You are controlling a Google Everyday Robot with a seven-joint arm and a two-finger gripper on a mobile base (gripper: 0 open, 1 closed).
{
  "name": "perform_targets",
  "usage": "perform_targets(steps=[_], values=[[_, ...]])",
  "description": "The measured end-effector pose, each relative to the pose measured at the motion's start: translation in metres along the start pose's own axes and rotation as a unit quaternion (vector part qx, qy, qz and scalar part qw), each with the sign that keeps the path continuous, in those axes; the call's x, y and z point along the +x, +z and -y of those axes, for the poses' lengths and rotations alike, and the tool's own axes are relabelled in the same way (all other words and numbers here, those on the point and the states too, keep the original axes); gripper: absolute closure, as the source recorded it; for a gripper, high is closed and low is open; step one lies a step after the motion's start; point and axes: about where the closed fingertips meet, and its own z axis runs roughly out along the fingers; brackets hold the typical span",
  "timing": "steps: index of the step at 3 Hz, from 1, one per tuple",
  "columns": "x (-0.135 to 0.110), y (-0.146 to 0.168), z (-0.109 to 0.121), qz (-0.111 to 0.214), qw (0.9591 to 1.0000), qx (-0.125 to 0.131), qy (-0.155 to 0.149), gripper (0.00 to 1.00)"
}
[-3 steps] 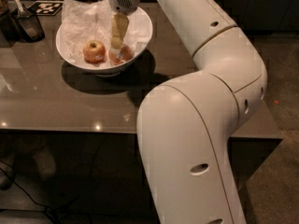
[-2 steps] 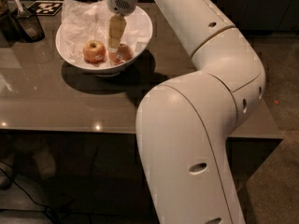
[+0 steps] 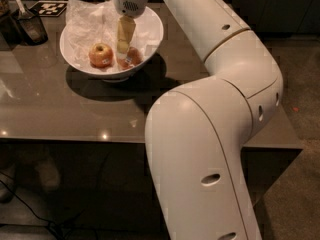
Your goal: Pick apple from white bowl
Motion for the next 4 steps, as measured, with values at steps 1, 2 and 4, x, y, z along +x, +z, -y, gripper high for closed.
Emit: perform_targets(steps=[1,2,4], values=[[0.002,0.009,-0.001,0.0,1.0,-0.009,0.001,0.0],[0.005,0.022,-0.004,0.002,0.9998,-0.022,0.0,0.0],[0.013,0.034,-0.005,0.005,0.9994,-0.033,0.006,0.0]])
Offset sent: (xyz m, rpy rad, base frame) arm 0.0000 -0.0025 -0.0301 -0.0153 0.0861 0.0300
